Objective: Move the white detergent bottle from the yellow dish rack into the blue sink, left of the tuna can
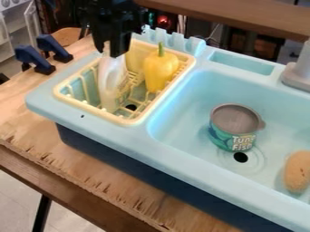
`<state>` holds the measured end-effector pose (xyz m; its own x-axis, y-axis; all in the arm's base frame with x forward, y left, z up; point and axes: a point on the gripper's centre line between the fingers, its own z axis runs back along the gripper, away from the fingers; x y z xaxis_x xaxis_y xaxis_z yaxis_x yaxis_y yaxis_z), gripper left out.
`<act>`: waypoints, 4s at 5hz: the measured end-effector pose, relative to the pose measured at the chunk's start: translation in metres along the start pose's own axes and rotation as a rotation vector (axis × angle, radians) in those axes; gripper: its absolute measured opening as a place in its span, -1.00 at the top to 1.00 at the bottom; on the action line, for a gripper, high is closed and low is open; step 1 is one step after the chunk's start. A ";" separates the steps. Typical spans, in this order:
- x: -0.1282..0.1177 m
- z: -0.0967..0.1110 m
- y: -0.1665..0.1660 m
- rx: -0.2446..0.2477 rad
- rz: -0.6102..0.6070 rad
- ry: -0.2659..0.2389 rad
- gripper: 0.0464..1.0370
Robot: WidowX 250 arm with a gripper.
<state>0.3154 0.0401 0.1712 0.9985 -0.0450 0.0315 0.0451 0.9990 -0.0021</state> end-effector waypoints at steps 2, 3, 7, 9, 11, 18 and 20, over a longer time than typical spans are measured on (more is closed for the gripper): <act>0.005 0.050 -0.009 0.005 0.031 -0.111 0.33; 0.006 0.101 -0.024 0.051 0.028 -0.220 0.33; -0.024 0.094 -0.128 -0.062 -0.171 -0.093 0.33; -0.041 0.057 -0.123 -0.067 -0.178 0.009 0.33; -0.034 0.037 -0.111 -0.119 -0.186 -0.033 0.33; -0.039 0.006 -0.110 -0.058 -0.155 0.006 -0.92; -0.029 0.060 -0.108 -0.126 -0.142 -0.173 -0.94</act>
